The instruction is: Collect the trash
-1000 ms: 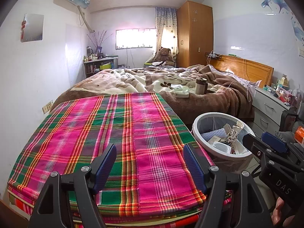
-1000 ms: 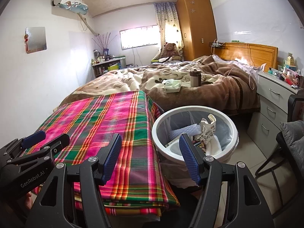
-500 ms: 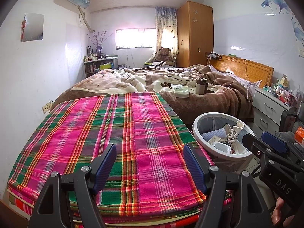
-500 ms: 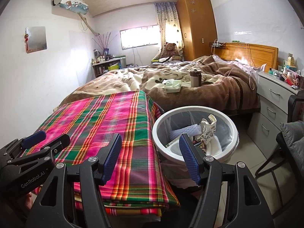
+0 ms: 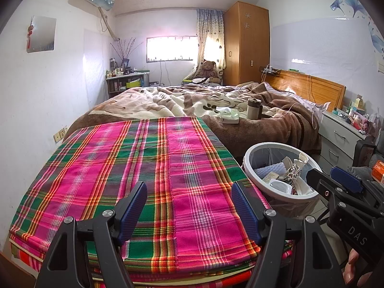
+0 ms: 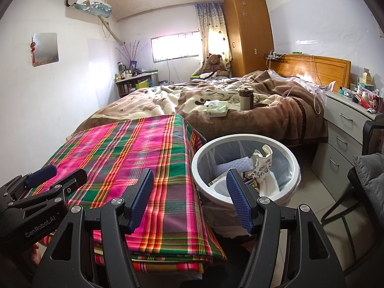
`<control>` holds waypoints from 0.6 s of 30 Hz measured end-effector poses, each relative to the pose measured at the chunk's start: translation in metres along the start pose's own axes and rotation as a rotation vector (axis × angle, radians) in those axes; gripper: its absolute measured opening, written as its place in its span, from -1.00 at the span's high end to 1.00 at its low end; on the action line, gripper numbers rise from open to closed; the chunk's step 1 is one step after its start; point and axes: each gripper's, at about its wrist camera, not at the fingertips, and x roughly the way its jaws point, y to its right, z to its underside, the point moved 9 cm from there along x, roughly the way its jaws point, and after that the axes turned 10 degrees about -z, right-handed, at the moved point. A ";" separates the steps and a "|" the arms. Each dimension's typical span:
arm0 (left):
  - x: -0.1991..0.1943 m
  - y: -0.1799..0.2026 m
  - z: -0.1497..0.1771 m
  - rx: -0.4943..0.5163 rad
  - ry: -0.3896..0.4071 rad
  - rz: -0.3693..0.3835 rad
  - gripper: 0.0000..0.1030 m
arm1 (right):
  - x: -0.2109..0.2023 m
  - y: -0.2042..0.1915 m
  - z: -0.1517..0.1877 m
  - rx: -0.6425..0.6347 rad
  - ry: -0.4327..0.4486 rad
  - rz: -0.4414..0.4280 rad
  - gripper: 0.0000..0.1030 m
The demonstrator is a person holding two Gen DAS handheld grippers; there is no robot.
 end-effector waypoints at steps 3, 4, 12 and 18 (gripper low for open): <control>0.000 -0.001 0.001 -0.001 0.000 0.000 -0.40 | 0.000 0.000 0.000 0.001 0.001 0.000 -0.25; -0.001 0.000 0.001 -0.001 0.000 0.000 -0.40 | 0.000 0.000 0.000 0.001 0.001 0.001 -0.25; 0.000 -0.001 0.001 0.000 0.000 0.001 -0.40 | -0.001 0.001 0.000 0.000 0.001 0.001 -0.25; -0.001 0.000 0.001 -0.002 -0.002 0.000 -0.40 | 0.000 0.000 0.000 0.002 0.000 0.000 -0.25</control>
